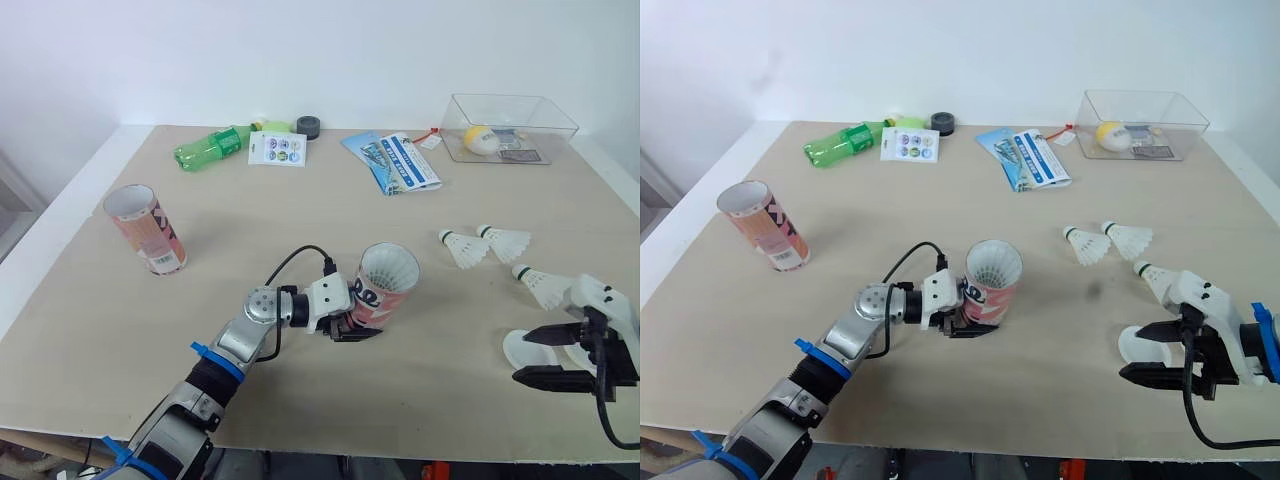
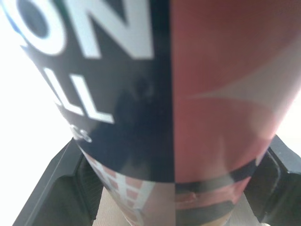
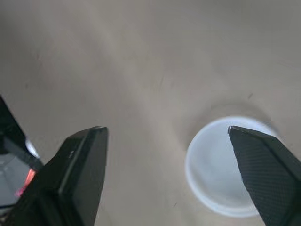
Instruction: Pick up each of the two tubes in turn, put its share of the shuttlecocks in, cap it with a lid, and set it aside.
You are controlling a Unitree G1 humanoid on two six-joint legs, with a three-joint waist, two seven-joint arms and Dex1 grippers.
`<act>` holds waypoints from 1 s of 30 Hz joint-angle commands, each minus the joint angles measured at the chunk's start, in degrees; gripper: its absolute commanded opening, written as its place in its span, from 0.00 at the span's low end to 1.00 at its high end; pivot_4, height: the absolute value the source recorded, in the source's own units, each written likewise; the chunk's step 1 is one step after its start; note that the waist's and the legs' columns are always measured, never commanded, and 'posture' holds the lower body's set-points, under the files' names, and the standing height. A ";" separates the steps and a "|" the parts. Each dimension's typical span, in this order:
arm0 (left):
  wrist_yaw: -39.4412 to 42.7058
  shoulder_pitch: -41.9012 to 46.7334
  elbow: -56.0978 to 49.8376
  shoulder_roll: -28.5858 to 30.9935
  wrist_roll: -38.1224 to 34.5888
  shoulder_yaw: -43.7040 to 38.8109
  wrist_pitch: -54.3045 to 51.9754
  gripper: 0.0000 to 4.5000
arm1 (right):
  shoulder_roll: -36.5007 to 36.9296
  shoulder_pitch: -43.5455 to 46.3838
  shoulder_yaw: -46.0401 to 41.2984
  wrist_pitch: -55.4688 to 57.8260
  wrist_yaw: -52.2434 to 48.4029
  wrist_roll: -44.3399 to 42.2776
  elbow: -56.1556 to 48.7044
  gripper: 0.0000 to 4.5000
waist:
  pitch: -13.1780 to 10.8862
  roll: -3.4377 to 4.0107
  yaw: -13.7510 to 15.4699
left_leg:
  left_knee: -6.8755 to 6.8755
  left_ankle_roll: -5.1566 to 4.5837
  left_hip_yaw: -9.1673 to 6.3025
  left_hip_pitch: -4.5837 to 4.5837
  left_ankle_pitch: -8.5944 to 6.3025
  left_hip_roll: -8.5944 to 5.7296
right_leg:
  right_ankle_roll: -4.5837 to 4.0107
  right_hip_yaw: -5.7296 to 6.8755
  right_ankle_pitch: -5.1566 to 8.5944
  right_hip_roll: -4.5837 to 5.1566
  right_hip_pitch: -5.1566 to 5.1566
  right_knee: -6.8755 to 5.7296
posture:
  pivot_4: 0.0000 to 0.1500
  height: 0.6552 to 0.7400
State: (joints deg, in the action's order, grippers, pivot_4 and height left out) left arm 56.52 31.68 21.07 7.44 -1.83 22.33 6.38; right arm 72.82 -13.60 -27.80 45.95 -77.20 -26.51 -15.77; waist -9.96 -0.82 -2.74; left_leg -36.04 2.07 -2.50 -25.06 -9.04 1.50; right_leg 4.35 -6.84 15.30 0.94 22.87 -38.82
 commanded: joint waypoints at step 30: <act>1.56 -1.87 0.37 -1.71 -2.62 0.40 -4.18 0.79 | -1.39 0.26 11.95 -19.36 4.84 13.39 7.43 0.01 | -0.01 -0.38 0.00 | 0.03 0.03 -0.04 0.02 -0.01 -0.02 | 0.07 0.02 0.02 0.02 -0.09 0.10 | 1.00 1.00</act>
State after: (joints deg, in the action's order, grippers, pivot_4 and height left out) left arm 57.00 30.51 21.53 5.38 -4.41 22.47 3.16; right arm 71.83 -13.42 -16.58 26.81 -73.15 -14.22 -8.91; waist -9.97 -1.19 -2.73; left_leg -36.02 2.10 -2.53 -25.01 -9.05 1.47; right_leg 4.42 -6.82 15.32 0.96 22.74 -38.71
